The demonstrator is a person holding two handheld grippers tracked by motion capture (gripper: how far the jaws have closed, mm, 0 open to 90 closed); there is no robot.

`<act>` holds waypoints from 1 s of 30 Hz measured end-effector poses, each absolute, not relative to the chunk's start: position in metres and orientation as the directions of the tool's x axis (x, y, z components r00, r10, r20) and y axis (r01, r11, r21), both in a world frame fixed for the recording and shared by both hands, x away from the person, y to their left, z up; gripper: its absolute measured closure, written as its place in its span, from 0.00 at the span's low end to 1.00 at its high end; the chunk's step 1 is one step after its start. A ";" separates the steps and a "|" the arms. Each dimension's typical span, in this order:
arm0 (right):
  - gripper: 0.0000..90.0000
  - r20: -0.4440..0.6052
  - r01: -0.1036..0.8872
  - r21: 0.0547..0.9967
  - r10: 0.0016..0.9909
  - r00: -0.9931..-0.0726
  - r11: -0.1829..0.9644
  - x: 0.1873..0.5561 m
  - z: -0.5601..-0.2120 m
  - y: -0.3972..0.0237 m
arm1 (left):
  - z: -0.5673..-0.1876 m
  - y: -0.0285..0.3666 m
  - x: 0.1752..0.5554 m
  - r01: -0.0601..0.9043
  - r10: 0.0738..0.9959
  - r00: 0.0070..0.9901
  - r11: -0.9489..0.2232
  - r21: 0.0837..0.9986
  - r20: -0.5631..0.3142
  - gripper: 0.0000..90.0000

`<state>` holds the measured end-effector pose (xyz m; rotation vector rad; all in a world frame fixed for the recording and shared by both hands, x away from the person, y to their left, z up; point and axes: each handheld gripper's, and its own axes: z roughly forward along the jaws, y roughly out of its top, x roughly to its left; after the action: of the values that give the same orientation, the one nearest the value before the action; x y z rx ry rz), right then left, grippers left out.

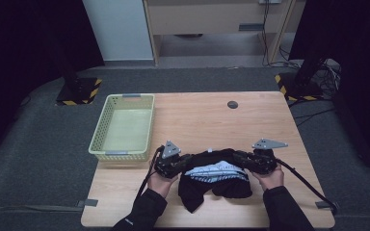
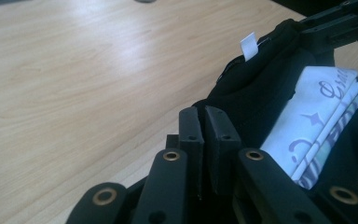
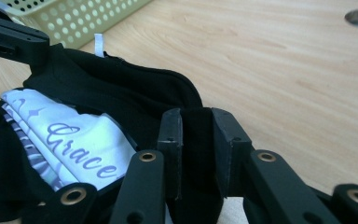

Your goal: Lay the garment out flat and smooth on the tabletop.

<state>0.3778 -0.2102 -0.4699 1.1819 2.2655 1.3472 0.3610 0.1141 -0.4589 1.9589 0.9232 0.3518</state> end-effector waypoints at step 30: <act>0.85 0.139 0.387 0.907 0.753 -0.643 0.164 0.366 -0.407 -0.219 | -0.393 0.114 0.350 0.330 0.712 0.697 -0.208 0.921 -0.089 0.95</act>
<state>0.3658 -0.2193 -0.4075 1.0883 2.1018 1.4731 0.3500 0.1144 -0.3935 1.8069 0.8240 0.4336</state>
